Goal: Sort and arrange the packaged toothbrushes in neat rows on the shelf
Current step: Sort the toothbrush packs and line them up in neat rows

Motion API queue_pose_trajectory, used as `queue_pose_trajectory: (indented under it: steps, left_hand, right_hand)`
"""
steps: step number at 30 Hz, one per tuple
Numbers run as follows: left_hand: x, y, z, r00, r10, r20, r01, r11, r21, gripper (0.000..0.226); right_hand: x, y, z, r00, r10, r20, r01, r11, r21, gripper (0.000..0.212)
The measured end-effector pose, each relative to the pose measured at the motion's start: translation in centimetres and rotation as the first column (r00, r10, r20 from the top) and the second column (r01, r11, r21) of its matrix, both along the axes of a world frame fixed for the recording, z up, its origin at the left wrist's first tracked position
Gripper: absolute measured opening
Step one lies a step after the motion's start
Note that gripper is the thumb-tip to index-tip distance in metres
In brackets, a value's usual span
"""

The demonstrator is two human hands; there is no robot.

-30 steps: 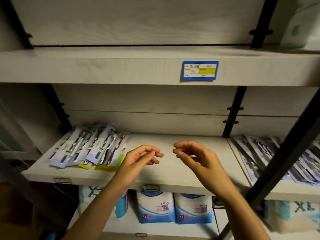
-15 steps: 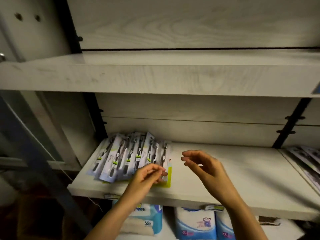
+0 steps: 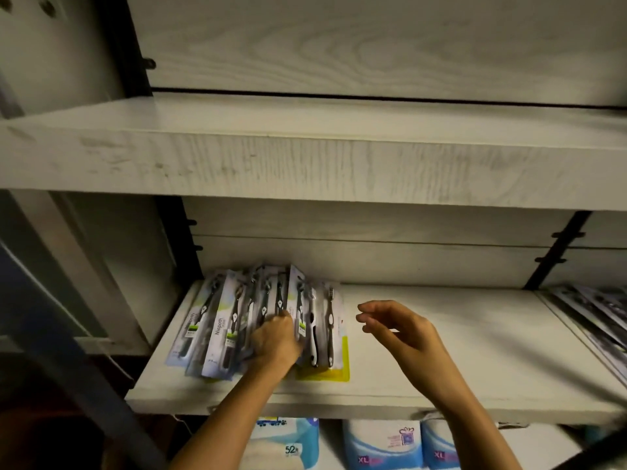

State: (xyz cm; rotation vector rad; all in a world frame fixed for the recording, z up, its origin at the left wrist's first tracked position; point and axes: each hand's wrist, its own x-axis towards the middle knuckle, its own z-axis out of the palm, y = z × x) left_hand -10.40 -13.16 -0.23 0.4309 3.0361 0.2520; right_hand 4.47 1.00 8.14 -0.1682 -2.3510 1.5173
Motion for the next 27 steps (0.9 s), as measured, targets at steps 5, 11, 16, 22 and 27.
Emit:
queue_pose_trajectory:
  steps: [5, 11, 16, 22, 27]
  left_hand:
    - [-0.8, 0.9, -0.5, 0.997, 0.044, 0.065, -0.047, 0.998, 0.038, 0.031]
    - [-0.5, -1.0, -0.1, 0.999, 0.038, 0.028, -0.044, 0.957, 0.285, 0.005]
    - [2.6, -4.1, 1.0, 0.985, -0.081, 0.155, -0.092, 0.513, 0.854, 0.011]
    - [7.0, -4.0, 2.3, 0.900, -0.257, 0.353, -0.279, 0.282, 0.918, 0.013]
    - [6.6, -5.1, 3.3, 0.898, -0.282, 0.337, -0.216, 0.385, 0.897, 0.010]
  right_hand:
    - [-0.4, 0.4, 0.1, 1.000, 0.009, -0.015, -0.009, 1.000, -0.022, 0.016]
    - [-1.0, 0.7, -0.9, 0.999, 0.013, 0.035, -0.011, 0.999, -0.036, 0.017]
    - [-2.8, -0.3, -3.0, 0.979, 0.023, 0.203, 0.002, 0.993, -0.119, 0.019]
    - [-3.6, -3.4, -3.3, 0.962, 0.190, 0.198, -0.102, 0.916, -0.387, 0.015]
    - [-4.0, -3.7, -3.9, 0.968, 0.151, 0.203, -0.044, 0.891, -0.452, 0.027]
